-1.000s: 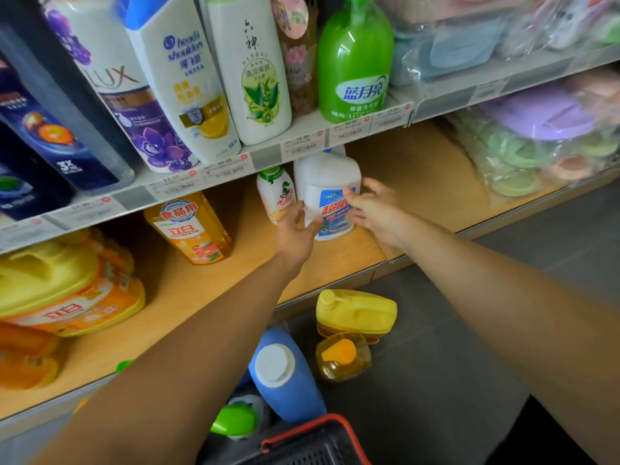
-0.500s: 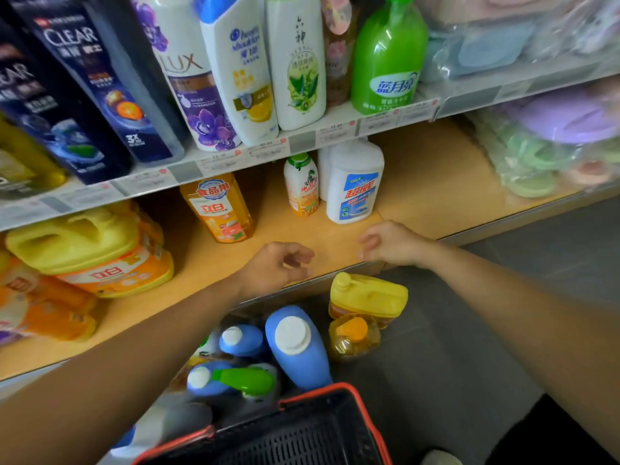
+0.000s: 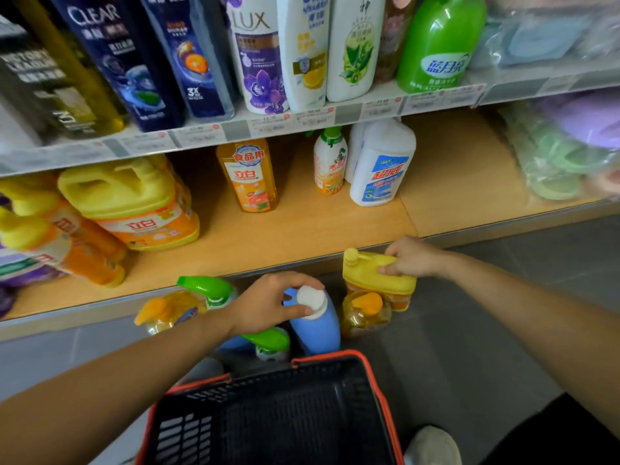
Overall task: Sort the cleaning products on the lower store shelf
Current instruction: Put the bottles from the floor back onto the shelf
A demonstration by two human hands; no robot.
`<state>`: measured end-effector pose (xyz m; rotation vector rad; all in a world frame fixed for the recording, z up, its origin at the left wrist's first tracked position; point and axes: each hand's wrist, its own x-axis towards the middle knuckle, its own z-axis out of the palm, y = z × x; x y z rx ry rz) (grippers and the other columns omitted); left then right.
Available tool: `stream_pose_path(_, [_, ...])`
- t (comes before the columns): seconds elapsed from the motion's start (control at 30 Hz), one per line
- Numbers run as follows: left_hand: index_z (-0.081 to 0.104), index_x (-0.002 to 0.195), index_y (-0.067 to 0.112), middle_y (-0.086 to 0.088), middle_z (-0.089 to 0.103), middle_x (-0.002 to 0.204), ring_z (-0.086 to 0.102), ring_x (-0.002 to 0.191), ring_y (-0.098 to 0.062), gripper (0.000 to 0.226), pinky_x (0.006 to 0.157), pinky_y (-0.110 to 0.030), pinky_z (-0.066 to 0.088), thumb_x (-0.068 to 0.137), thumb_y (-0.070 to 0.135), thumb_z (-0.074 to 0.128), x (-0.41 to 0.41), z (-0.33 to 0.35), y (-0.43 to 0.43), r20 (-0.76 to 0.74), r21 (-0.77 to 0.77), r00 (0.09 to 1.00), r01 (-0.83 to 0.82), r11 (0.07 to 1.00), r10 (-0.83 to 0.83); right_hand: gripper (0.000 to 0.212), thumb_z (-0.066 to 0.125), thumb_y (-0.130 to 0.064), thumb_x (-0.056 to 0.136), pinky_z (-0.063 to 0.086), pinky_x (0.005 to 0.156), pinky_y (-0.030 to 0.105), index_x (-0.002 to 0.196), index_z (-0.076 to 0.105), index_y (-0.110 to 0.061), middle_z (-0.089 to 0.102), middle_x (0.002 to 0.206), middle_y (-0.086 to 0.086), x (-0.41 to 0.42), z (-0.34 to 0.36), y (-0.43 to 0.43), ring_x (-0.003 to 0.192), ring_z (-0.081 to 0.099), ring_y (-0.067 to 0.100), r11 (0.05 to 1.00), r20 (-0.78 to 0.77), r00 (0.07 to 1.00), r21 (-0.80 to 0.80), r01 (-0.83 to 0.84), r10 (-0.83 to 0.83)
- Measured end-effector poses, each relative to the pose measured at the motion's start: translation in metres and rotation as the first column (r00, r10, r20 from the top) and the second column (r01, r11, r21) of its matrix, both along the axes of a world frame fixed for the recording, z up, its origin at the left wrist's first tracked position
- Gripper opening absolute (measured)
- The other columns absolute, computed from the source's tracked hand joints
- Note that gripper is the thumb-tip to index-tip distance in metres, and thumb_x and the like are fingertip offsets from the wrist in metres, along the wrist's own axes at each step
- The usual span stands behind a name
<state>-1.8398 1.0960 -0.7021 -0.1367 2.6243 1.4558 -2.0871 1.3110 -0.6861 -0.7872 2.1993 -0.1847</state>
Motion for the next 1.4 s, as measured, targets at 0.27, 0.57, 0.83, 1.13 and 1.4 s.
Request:
stream_pose_path(0.27, [0.064,0.120,0.046,0.018,0.067,0.123,0.063,0.114,-0.007,0.046,0.091,-0.036,0.056,0.088,0.017,0.079,0.003,0.001,-0.001,0.016,0.078,0.999,-0.041,0.996,0.040,0.013,0.082,-0.037,0.080,0.045,0.061,0.025,0.077,0.072,-0.030,0.069,0.082,-0.018,0.007,0.115,-0.005,0.081,0.064,0.004,0.891,-0.190,0.974,-0.453,0.028,-0.127])
stream_pose_path(0.57, [0.070,0.127,0.020,0.006,0.070,0.125,0.065,0.109,-0.007,0.039,0.097,-0.028,0.050,0.089,0.023,0.076,0.052,0.043,-0.060,0.014,-0.338,0.998,-0.048,0.940,0.056,0.009,0.077,-0.031,0.087,0.051,0.068,0.038,0.090,0.075,-0.023,0.073,0.083,-0.007,0.037,0.124,-0.073,0.080,0.067,0.007,0.764,-0.203,0.979,-0.629,-0.148,0.022])
stream_pose_path(0.83, [0.050,0.147,0.020,-0.004,0.051,0.150,0.049,0.134,-0.022,0.061,0.110,-0.033,0.040,0.093,0.038,0.071,0.097,0.026,-0.127,0.235,-0.516,0.933,-0.116,0.849,0.271,0.016,0.072,-0.025,0.092,0.052,0.081,0.043,0.100,0.073,-0.011,0.072,0.093,0.008,0.062,0.096,-0.130,0.091,0.066,0.024,0.742,-0.172,0.982,-0.647,-0.173,0.078])
stream_pose_path(1.13, [0.042,0.150,0.024,-0.009,0.052,0.136,0.058,0.114,-0.026,0.063,0.091,-0.037,0.049,0.095,0.039,0.067,0.095,-0.009,-0.133,0.284,-0.519,0.913,-0.112,0.847,0.294,0.017,0.075,-0.035,0.089,0.056,0.080,0.046,0.102,0.075,-0.024,0.075,0.091,-0.002,0.057,0.109,-0.118,0.087,0.069,0.014,0.727,-0.130,0.985,-0.665,-0.170,0.112])
stream_pose_path(1.4, [0.061,0.126,0.012,-0.008,0.060,0.115,0.060,0.102,-0.027,0.046,0.083,-0.038,0.048,0.093,0.045,0.066,0.084,-0.007,-0.128,0.188,-0.592,0.939,-0.126,0.796,0.289,0.017,0.074,-0.033,0.090,0.058,0.085,0.052,0.106,0.075,-0.026,0.076,0.098,-0.001,0.057,0.095,-0.111,0.096,0.070,0.017,0.685,-0.110,0.994,-0.722,-0.099,0.027])
